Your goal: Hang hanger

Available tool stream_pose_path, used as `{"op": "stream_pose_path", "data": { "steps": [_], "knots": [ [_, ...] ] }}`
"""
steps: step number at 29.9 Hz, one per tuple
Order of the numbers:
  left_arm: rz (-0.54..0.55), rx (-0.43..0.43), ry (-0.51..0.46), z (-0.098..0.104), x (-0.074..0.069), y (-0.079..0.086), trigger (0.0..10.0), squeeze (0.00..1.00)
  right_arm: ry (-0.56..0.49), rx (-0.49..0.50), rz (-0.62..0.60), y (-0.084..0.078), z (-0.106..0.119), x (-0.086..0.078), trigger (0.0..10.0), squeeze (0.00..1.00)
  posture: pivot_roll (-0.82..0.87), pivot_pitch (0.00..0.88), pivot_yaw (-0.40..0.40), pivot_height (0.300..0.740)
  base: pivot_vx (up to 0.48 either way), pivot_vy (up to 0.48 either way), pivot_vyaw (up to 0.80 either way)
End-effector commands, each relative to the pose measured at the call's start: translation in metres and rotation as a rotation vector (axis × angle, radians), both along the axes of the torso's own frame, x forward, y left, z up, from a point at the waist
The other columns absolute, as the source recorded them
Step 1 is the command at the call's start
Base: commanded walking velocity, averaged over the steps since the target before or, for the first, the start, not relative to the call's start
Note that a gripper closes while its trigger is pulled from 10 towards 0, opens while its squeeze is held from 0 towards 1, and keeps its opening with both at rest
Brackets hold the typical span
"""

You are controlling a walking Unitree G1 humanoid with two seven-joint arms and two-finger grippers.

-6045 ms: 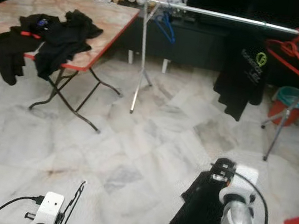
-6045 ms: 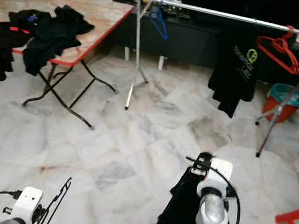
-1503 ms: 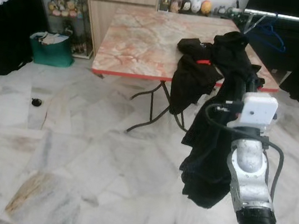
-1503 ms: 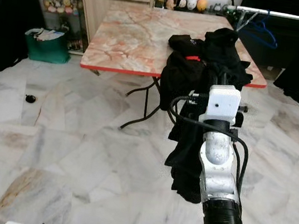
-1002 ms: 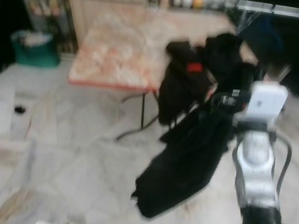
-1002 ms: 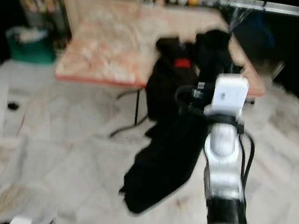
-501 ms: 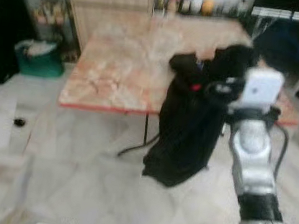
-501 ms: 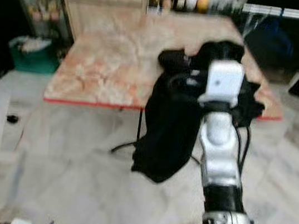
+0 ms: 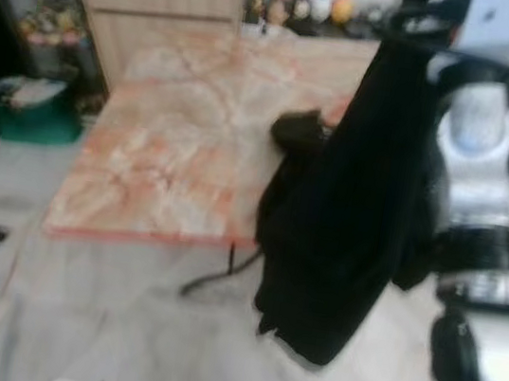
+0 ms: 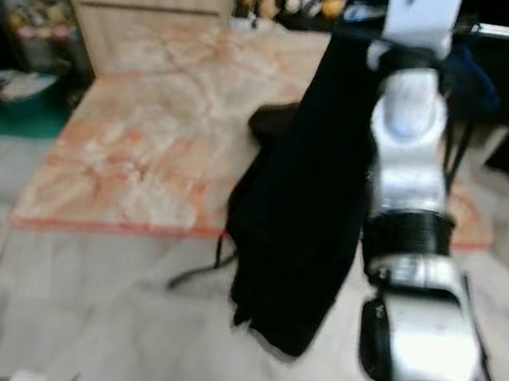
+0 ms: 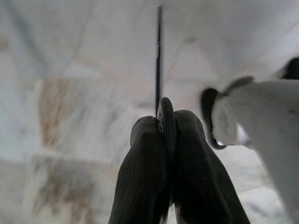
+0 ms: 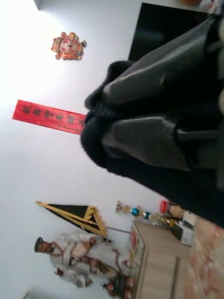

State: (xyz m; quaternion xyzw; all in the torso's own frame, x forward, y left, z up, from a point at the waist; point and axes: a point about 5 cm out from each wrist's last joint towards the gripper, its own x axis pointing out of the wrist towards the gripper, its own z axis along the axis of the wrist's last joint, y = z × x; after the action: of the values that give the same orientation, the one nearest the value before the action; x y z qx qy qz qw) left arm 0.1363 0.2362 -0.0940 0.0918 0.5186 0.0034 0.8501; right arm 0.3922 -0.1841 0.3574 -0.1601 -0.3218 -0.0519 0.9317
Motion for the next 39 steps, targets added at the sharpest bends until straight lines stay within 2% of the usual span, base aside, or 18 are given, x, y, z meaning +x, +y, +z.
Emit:
{"op": "stream_pose_path", "data": {
  "steps": [1, 3, 10, 14, 16, 19, 22, 23, 24, 26, 28, 30, 35, 39],
  "knots": [
    [0.012, 0.030, 0.031, 0.000, -0.009, 0.011, 10.0, 0.00, -0.093, -0.016, 0.037, 0.014, 0.034, -0.005, 10.0, 0.00, -0.01, 0.000, 0.026, 0.740, 0.428, 0.000, 0.00],
    [0.013, 0.029, 0.030, 0.000, -0.009, 0.011, 10.0, 0.00, -0.099, -0.005, 0.024, 0.009, 0.050, -0.002, 10.0, 0.00, -0.01, 0.000, 0.027, 0.740, 0.429, 0.000, 0.00],
    [-0.001, 0.031, 0.033, 0.000, -0.009, 0.011, 10.0, 0.00, -0.054, -0.002, 0.018, 0.009, 0.069, 0.003, 10.0, 0.00, -0.02, 0.000, 0.027, 0.740, 0.427, 0.000, 0.00],
    [-0.009, 0.035, 0.036, 0.000, -0.009, 0.012, 10.0, 0.00, -0.033, 0.012, 0.074, 0.015, 0.069, 0.006, 10.0, 0.00, -0.02, 0.000, 0.028, 0.740, 0.422, 0.000, 0.00],
    [-0.020, 0.038, 0.039, 0.000, -0.009, 0.012, 10.0, 0.00, -0.014, -0.028, 0.096, 0.024, 0.062, 0.009, 10.0, 0.00, -0.01, 0.000, 0.033, 0.740, 0.414, 0.000, 0.00],
    [-0.017, 0.039, 0.042, 0.000, -0.010, 0.012, 10.0, 0.00, 0.011, -0.025, 0.113, 0.027, 0.053, 0.012, 10.0, 0.00, -0.01, 0.000, 0.035, 0.740, 0.391, 0.000, 0.00],
    [-0.010, 0.016, 0.055, -0.001, -0.012, 0.011, 10.0, 0.00, 0.075, -0.050, 0.117, 0.030, 0.033, 0.018, 10.0, 0.00, -0.01, 0.000, 0.033, 0.740, 0.107, 0.000, 0.00],
    [-0.014, 0.014, 0.055, -0.001, -0.012, 0.011, 10.0, 0.00, 0.134, -0.041, 0.117, 0.029, 0.011, 0.022, 10.0, 0.00, -0.01, 0.000, 0.034, 0.740, 0.000, 0.000, 0.00],
    [-0.014, 0.014, 0.055, -0.001, -0.012, 0.011, 10.0, 0.00, 0.134, -0.041, 0.117, 0.029, 0.011, 0.022, 10.0, 0.00, -0.01, 0.000, 0.034, 0.740, 0.000, 0.000, 0.00],
    [-0.014, 0.009, 0.057, -0.001, -0.012, 0.011, 10.0, 0.00, 0.181, -0.031, 0.114, 0.026, -0.005, 0.025, 10.0, 0.00, -0.01, 0.000, 0.034, 0.740, 0.000, 0.000, 0.00],
    [-0.029, 0.013, 0.063, -0.002, -0.013, 0.010, 10.0, 0.00, 0.295, -0.005, 0.126, 0.023, -0.048, 0.027, 10.0, 0.00, -0.01, 0.000, 0.031, 0.740, 0.000, 0.000, 0.00],
    [-0.025, 0.014, 0.063, -0.002, -0.013, 0.011, 10.0, 0.00, 0.318, 0.011, 0.139, 0.023, -0.061, 0.026, 10.0, 0.00, -0.01, 0.000, 0.029, 0.740, 0.000, 0.000, 0.00],
    [-0.021, 0.015, 0.066, -0.002, -0.014, 0.011, 10.0, 0.00, 0.356, 0.096, 0.163, 0.023, -0.098, 0.007, 10.0, 0.00, 0.00, 0.000, 0.013, 0.740, 0.000, 0.000, 0.00],
    [-0.021, 0.012, 0.067, -0.002, -0.015, 0.010, 10.0, 0.00, 0.411, 0.106, 0.176, 0.026, -0.129, -0.020, 10.0, 0.00, 0.00, 0.000, 0.011, 0.740, 0.000, 0.000, 0.00]
  ]
}}
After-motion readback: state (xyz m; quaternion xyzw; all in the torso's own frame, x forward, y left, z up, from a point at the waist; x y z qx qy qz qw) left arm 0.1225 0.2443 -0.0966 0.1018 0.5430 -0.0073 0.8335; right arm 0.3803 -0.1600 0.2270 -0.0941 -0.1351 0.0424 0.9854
